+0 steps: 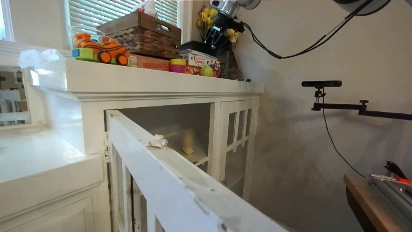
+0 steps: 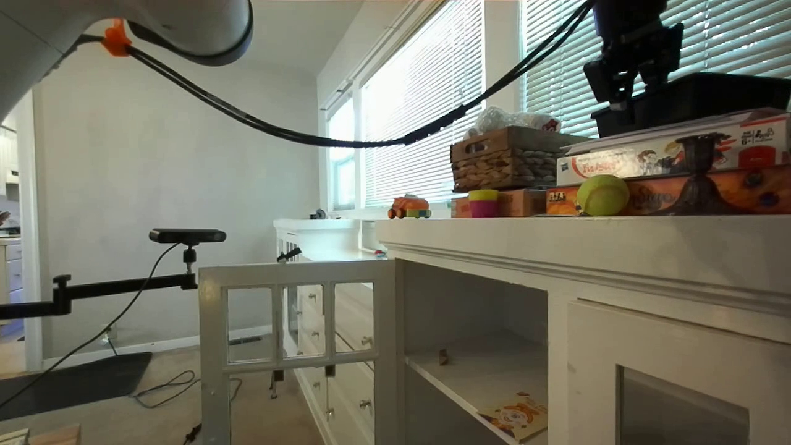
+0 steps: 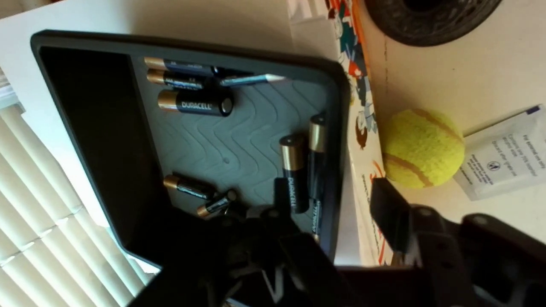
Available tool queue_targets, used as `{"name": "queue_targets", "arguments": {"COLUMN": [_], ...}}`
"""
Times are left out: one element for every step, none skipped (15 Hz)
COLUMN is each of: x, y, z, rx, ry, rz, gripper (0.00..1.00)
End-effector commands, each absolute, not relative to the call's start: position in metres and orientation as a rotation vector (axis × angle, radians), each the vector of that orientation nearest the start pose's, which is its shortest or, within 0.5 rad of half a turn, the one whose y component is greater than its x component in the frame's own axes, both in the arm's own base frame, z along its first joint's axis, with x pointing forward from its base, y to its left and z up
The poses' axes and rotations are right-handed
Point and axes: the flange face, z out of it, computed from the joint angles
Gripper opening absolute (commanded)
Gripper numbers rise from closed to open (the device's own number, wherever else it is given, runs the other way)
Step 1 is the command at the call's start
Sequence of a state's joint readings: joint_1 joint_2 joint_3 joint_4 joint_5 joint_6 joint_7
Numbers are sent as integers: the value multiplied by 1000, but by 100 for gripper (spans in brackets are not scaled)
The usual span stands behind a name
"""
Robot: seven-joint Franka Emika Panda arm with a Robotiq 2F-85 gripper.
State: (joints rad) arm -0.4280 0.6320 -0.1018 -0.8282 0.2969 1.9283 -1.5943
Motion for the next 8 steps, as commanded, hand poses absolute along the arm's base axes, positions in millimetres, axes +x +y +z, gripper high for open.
{"name": "queue_targets", "arguments": {"x": [677,678,679,679,679,680,680,679], "y": [-337,-337,-337,-336,-337,-336,-336,-335], "z": [613,613,612,612,613,613,614,616], "rx": [-2874,-2873,-2873,-2876,-2879,-2880,-2883,-2889], "ry": [-1735,-1738,-1739,-1738,-1742,-1741,-1738,-1737], "rz": [-722,-718,-715,-710,-711,-705,-698,-694], "gripper": [22,16,8,2,0,0,1,3]}}
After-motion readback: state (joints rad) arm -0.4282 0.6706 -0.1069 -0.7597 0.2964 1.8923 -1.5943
